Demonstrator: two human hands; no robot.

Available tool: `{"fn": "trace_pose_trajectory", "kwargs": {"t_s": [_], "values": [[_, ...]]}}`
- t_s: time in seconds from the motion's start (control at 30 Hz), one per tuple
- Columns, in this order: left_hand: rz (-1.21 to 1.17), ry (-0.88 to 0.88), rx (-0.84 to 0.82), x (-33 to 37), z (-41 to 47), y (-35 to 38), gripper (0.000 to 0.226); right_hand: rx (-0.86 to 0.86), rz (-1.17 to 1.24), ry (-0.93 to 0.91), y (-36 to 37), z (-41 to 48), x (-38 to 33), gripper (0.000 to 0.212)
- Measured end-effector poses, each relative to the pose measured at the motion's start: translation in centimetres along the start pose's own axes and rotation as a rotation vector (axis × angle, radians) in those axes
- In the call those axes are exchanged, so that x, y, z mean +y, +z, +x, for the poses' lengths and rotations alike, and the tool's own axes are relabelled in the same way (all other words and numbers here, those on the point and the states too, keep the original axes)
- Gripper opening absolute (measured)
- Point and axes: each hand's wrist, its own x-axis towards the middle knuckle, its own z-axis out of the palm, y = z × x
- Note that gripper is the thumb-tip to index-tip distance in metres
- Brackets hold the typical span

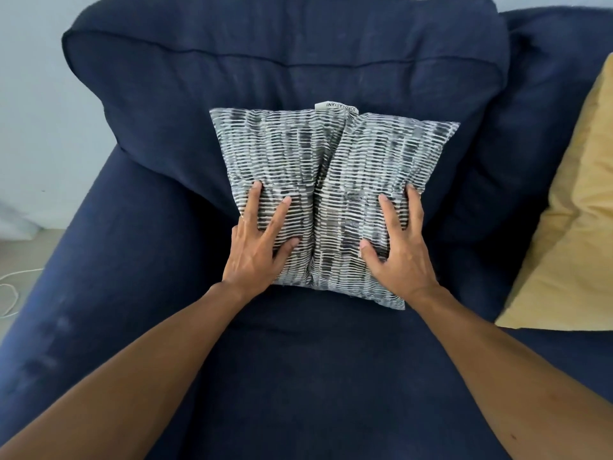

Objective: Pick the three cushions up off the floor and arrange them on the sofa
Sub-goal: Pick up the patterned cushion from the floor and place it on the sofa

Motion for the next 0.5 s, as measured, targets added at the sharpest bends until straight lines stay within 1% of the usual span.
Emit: {"fn": "trace_pose_trajectory", "kwargs": {"t_s": [0.1,0.3,0.4,0.5], "values": [[0.006,-0.039,-0.027,-0.5,-0.3,0.2,0.074,-0.031,0.004,0.031,0.3,0.1,0.4,0.083],[0.087,-0.153,-0.132,-2.0,-0.8,0.3,0.079,-0.207,-0.036,0.096,-0.3,0.7,1.2,0.093],[0.093,-0.208,-0.158,-2.1,-0.9,-0.4,0.079,-0.245,-0.057,0.111,-0.8,0.6,1.3,0.096],[0.109,-0.228,-0.173,-1.7,-0.8,-1.5,0.078,-0.257,-0.102,0.133,-1.3,0.4,0.9,0.096]]}}
